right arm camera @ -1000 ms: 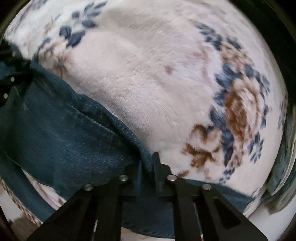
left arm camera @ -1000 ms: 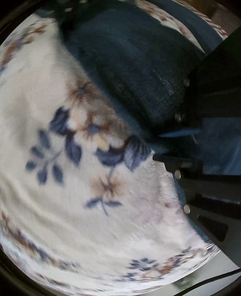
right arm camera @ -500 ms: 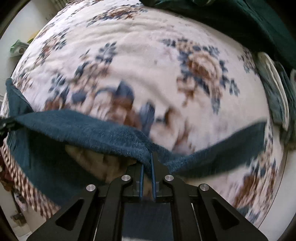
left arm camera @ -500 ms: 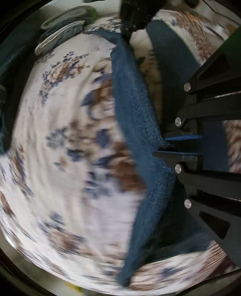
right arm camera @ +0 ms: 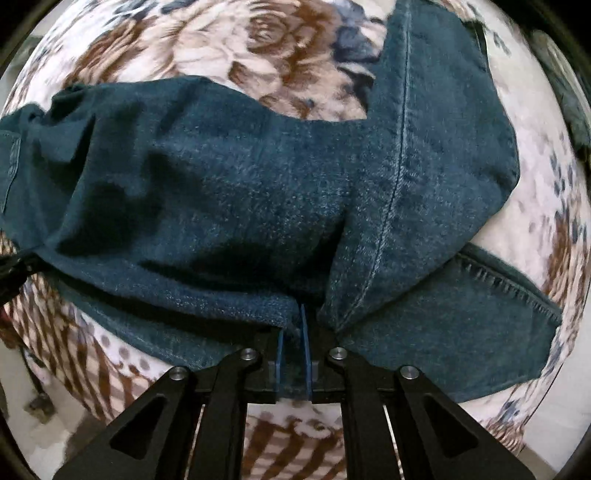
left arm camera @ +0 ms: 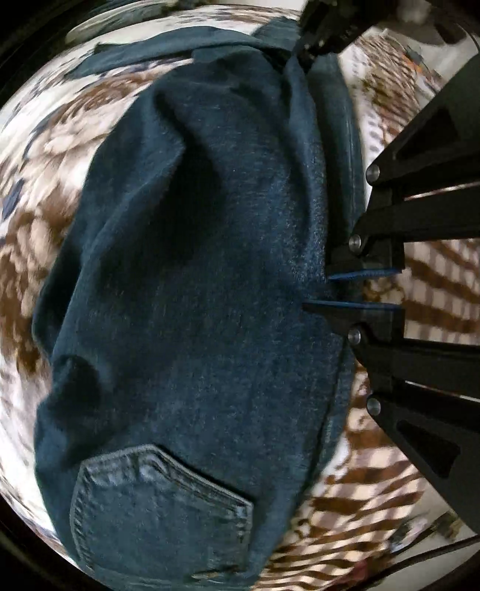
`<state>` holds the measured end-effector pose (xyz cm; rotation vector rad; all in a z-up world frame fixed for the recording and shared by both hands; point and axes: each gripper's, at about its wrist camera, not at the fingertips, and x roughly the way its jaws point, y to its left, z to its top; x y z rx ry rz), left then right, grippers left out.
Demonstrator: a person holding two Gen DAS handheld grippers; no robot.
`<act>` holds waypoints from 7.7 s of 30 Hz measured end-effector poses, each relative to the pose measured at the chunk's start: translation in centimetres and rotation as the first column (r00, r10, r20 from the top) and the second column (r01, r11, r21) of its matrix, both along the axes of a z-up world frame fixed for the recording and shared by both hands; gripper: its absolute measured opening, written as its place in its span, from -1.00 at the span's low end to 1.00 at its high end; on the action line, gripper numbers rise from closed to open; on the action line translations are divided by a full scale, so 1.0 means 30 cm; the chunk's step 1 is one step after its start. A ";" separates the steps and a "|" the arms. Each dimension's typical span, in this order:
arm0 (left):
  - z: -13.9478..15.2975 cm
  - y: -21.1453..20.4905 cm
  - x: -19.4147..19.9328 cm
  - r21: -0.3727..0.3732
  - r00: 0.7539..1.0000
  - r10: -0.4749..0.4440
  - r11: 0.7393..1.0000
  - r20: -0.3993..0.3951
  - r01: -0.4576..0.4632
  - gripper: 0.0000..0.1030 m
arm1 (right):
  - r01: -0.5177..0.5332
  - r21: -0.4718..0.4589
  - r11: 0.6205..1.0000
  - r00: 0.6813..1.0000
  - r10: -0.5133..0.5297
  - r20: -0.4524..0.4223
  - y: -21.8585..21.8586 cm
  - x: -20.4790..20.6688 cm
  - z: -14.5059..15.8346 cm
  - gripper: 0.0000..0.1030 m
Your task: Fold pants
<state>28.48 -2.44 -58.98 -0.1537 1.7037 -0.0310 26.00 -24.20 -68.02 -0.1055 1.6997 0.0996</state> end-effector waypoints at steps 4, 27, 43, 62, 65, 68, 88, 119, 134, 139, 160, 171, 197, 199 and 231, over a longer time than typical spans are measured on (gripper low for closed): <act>0.097 -0.010 -0.012 0.008 0.999 0.029 1.000 0.022 -0.030 0.16 | 0.064 0.061 0.996 0.997 -0.061 -0.038 -0.040 -0.004 0.044 -0.32; 0.103 -0.417 0.433 0.428 0.949 -0.251 0.892 0.193 0.149 0.89 | 0.271 -0.088 0.959 0.953 -0.254 0.166 -0.325 0.735 0.124 0.70; 0.190 -0.594 0.317 0.265 0.946 -0.274 0.938 0.174 0.223 0.89 | 0.715 0.030 0.698 0.654 -0.684 0.324 -0.856 0.266 0.386 -0.80; 0.136 -0.863 0.175 0.211 0.905 -0.402 0.905 0.137 0.370 0.89 | 0.953 0.294 0.074 0.088 -0.995 -0.036 -1.257 -0.461 0.144 0.15; 0.132 -0.874 0.155 0.222 0.901 -0.412 0.899 0.137 0.377 0.90 | 0.945 0.322 0.064 0.085 -0.995 -0.054 -1.216 -0.463 0.088 0.15; 0.119 -0.860 0.121 0.227 0.903 -0.408 0.899 0.131 0.374 0.90 | 0.961 0.267 0.074 0.073 -0.997 0.015 -1.187 -0.456 0.109 0.15; 0.101 -0.652 0.105 0.208 0.938 -0.333 0.928 0.096 0.308 0.89 | 0.931 0.348 0.112 0.080 -0.991 0.106 -1.014 -0.384 0.146 -0.87; 0.150 0.615 -0.036 0.290 0.969 0.155 0.934 0.193 -0.207 0.89 | 0.832 0.443 0.333 0.497 -0.802 -0.331 0.088 -0.269 0.124 0.01; -0.060 1.040 0.007 -0.106 0.853 0.505 0.863 0.132 -0.494 0.02 | 0.884 0.324 0.338 0.404 -0.901 -0.160 0.322 -0.293 0.063 -0.94; 0.022 1.052 -0.001 -0.102 0.854 0.468 0.883 0.228 -0.457 -0.52 | 0.834 0.324 0.446 0.491 -0.869 -0.069 0.362 -0.305 0.193 -0.95; 0.318 0.668 -0.006 0.189 0.937 0.166 0.955 0.306 -0.230 0.94 | 0.523 0.352 0.776 0.852 -0.465 -0.239 0.382 -0.072 0.298 0.31; 0.108 0.581 0.139 0.333 0.971 0.099 0.928 0.215 -0.169 0.94 | 0.158 0.466 0.871 0.960 -0.025 -0.278 0.600 0.601 0.072 0.28; 0.041 0.649 0.081 0.330 0.976 0.162 0.922 0.146 -0.202 0.97 | 0.266 0.553 0.790 0.925 -0.047 -0.377 0.368 0.641 0.084 -0.12; 0.053 0.657 0.068 0.326 0.975 0.167 0.922 0.146 -0.207 0.97 | 0.209 0.546 0.812 0.941 -0.015 -0.337 0.376 0.596 0.115 -0.12; 0.043 0.523 0.153 0.267 0.973 0.128 0.947 0.190 -0.176 0.97 | 0.405 0.645 0.648 0.859 -0.029 -0.511 0.502 0.597 -0.124 -0.65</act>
